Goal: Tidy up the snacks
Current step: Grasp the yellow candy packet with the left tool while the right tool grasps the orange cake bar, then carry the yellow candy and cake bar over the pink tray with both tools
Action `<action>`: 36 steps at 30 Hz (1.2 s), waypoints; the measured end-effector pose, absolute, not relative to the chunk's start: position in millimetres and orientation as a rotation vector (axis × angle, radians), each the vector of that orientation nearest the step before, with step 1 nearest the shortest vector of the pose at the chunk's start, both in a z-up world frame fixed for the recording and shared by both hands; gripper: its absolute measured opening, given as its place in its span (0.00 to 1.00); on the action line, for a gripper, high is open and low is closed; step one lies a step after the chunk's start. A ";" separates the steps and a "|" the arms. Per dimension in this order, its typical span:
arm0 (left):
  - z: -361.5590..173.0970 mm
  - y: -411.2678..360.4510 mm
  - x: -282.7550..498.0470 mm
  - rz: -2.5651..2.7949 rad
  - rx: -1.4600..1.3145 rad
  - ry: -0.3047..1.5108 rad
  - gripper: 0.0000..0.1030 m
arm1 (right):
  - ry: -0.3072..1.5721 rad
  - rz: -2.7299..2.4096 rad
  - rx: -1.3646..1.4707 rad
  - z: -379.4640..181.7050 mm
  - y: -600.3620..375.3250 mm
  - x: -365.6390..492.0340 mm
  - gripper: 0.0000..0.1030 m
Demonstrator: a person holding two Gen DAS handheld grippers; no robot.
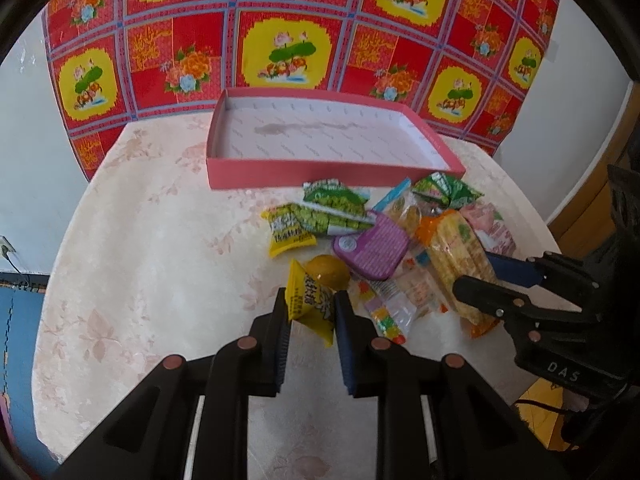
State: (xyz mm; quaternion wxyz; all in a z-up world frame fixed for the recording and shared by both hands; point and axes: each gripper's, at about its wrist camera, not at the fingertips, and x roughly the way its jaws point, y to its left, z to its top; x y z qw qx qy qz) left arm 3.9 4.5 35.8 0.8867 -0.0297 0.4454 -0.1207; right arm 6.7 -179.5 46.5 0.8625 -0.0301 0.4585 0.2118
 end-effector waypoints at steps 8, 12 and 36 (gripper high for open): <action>60.2 2.0 15.0 -0.264 -0.080 0.887 0.21 | 0.932 0.454 -0.030 65.7 -186.2 13.7 0.37; 70.7 -0.8 23.3 -0.264 -0.074 0.865 0.21 | 0.924 0.464 -0.006 73.3 -190.1 19.8 0.37; 95.8 -11.9 116.2 -0.231 -0.076 0.825 0.21 | 0.954 0.395 0.085 97.6 -219.9 119.4 0.37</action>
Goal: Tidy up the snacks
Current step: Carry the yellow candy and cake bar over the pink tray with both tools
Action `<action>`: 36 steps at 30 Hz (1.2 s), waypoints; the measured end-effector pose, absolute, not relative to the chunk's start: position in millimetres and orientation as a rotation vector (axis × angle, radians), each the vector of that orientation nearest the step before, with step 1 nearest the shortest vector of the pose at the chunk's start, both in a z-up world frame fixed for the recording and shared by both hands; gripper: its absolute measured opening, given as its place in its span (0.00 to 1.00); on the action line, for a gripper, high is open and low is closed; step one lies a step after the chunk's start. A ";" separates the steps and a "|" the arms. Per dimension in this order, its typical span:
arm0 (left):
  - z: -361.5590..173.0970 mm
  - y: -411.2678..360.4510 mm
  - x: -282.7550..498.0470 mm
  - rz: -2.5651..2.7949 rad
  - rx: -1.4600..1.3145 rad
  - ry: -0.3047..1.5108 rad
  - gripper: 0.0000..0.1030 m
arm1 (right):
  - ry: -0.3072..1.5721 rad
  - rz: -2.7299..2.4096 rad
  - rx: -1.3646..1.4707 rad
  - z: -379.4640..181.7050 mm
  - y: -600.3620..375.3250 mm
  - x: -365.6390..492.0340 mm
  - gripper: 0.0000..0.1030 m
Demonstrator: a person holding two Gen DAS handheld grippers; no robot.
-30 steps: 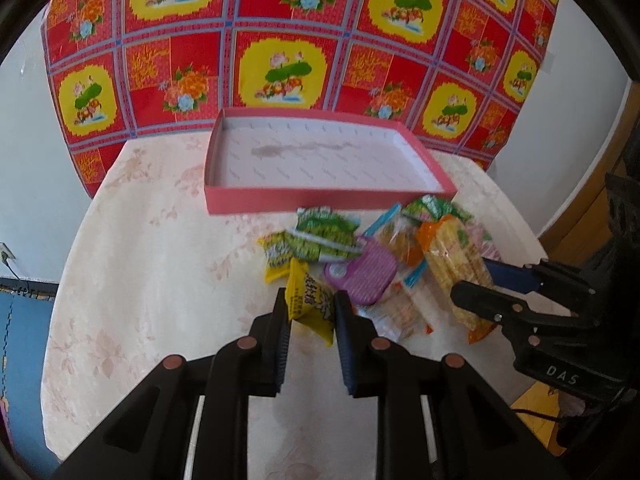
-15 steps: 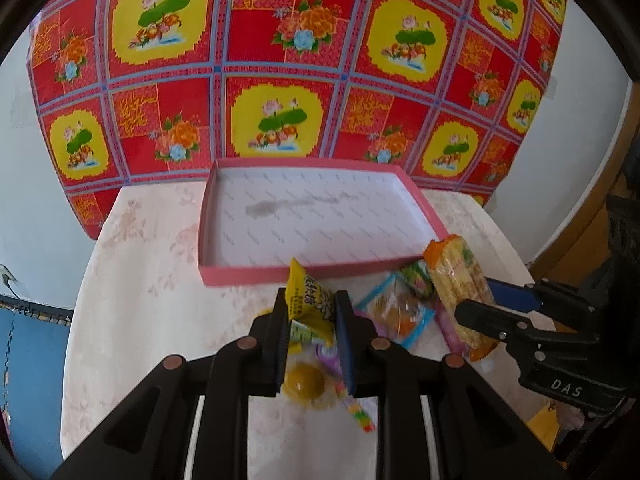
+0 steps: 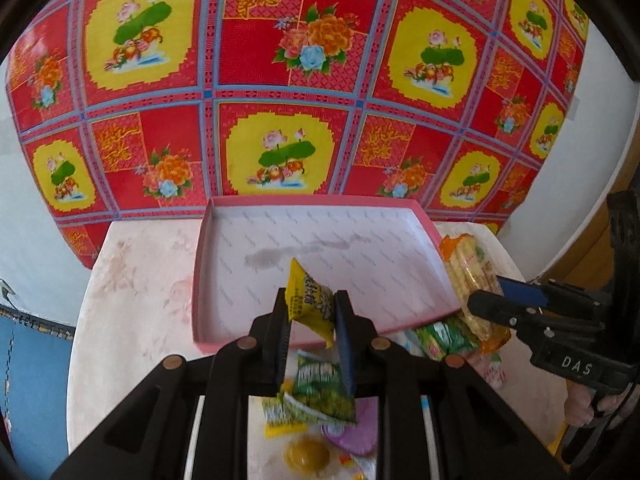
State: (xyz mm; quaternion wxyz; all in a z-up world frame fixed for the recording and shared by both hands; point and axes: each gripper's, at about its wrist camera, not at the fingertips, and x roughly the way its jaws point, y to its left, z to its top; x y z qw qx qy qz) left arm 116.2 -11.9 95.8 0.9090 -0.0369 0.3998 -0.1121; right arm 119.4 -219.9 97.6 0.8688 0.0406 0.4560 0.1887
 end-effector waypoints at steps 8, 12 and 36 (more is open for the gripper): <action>82.0 -23.3 156.5 -0.226 -0.069 0.852 0.21 | 0.988 0.380 0.101 82.4 -220.6 158.3 0.37; 73.3 -27.7 176.8 -0.216 -0.071 0.877 0.21 | 1.011 0.384 0.093 72.3 -216.6 175.8 0.37; 14.2 -35.8 246.0 -0.181 -0.053 0.971 0.21 | 1.098 0.327 0.097 25.9 -204.4 224.2 0.37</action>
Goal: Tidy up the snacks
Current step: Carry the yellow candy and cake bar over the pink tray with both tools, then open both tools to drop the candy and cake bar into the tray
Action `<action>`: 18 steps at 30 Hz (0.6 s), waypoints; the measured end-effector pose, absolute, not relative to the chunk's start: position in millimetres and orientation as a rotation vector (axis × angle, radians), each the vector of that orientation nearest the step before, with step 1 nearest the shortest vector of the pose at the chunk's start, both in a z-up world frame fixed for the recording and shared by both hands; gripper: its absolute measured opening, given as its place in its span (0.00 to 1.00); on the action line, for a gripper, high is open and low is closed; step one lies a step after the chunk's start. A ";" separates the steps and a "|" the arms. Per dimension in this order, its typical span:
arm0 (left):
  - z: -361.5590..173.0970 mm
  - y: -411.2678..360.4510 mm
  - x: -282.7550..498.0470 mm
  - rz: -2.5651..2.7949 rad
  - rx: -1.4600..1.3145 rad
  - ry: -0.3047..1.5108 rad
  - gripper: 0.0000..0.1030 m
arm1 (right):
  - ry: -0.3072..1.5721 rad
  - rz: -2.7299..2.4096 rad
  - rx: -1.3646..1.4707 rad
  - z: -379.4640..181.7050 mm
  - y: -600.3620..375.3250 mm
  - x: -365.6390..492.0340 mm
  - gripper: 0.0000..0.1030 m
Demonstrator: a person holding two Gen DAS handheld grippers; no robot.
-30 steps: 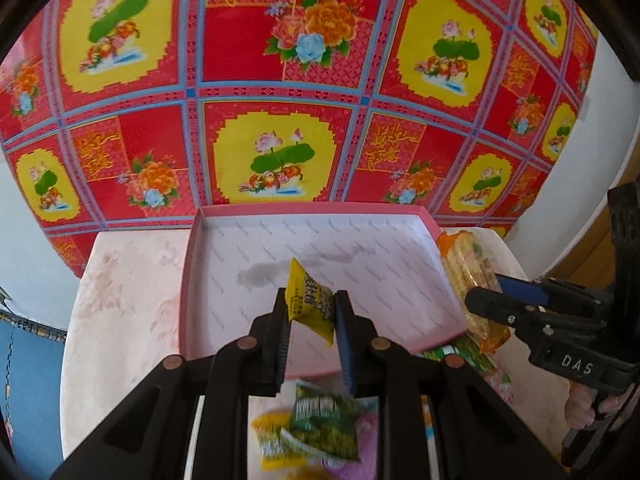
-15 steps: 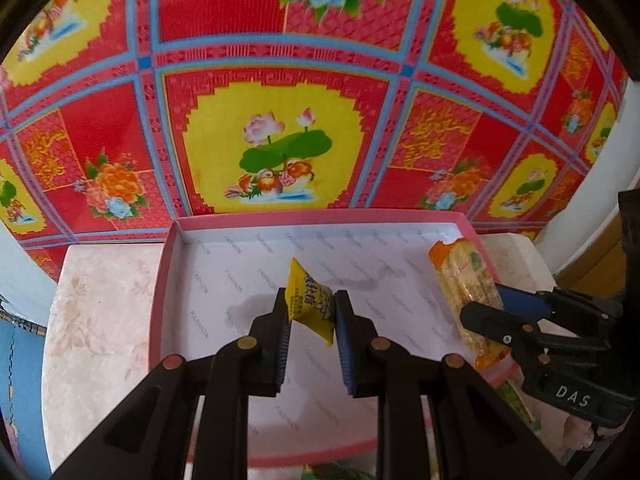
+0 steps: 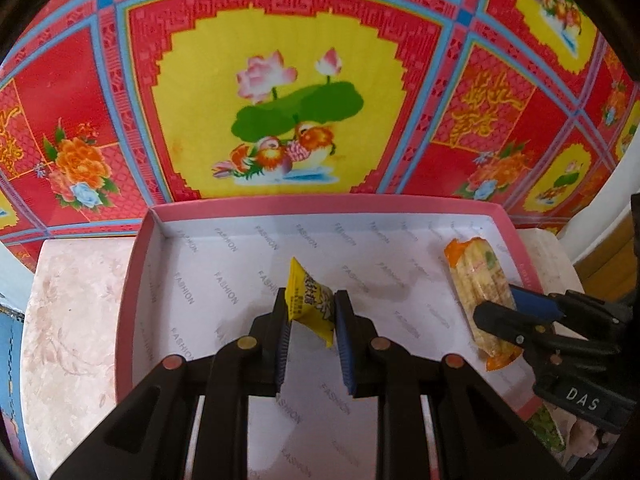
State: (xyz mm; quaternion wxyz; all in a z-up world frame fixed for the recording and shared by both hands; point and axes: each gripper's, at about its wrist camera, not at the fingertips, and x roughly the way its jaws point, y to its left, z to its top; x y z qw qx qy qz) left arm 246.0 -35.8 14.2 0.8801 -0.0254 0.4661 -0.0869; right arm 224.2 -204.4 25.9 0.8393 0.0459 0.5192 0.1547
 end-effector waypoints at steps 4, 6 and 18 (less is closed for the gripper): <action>9.4 -41.5 249.8 -0.183 -0.054 0.973 0.21 | 1.098 0.326 0.095 23.6 -202.0 226.5 0.37; 7.9 -45.2 249.8 -0.182 -0.045 0.968 0.21 | 1.097 0.328 0.094 23.6 -201.3 227.2 0.37; 13.2 -57.8 244.9 -0.191 -0.025 0.949 0.21 | 1.092 0.340 0.093 23.1 -201.1 227.8 0.37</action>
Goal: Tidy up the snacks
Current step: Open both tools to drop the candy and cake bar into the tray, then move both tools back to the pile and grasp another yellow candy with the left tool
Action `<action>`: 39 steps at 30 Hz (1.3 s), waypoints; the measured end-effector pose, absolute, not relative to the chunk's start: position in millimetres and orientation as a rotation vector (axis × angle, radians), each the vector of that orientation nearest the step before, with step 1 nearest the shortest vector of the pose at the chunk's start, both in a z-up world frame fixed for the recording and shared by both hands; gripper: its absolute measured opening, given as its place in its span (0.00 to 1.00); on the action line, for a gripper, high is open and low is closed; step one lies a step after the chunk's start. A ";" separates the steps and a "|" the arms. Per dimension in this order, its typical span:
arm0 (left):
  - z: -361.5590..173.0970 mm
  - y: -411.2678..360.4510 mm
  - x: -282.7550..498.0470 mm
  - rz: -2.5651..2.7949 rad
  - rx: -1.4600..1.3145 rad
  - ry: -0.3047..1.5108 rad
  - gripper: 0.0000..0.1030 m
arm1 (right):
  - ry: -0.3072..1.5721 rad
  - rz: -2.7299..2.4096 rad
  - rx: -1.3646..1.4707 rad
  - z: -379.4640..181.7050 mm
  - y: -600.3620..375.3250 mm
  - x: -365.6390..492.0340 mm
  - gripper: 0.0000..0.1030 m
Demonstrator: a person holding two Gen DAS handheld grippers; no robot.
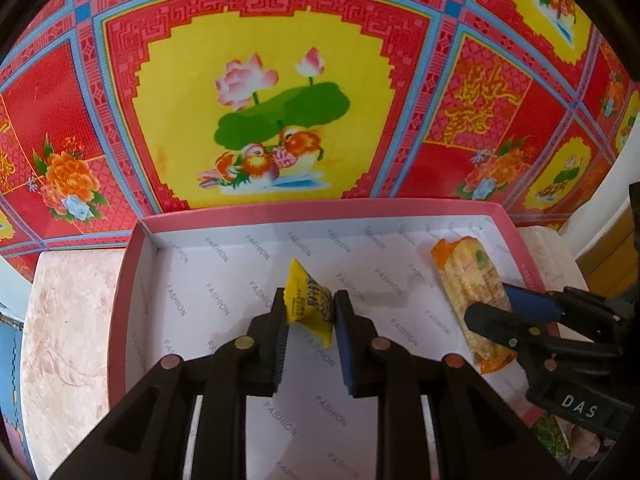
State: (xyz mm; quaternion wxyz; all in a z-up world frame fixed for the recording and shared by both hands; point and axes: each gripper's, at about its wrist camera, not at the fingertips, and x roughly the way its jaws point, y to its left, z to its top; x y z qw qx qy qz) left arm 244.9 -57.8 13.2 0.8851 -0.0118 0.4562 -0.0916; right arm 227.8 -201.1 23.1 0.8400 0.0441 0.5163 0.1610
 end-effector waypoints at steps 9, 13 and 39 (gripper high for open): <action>26.3 -65.3 233.5 -0.181 -0.017 0.937 0.32 | 1.044 0.361 0.077 36.5 -197.5 220.9 0.44; 35.9 -63.9 224.8 -0.175 -0.021 0.930 0.35 | 1.026 0.366 0.078 45.1 -199.9 215.5 0.45; 77.8 -29.4 150.1 -0.141 -0.072 0.901 0.37 | 0.977 0.329 0.152 90.4 -233.9 145.5 0.45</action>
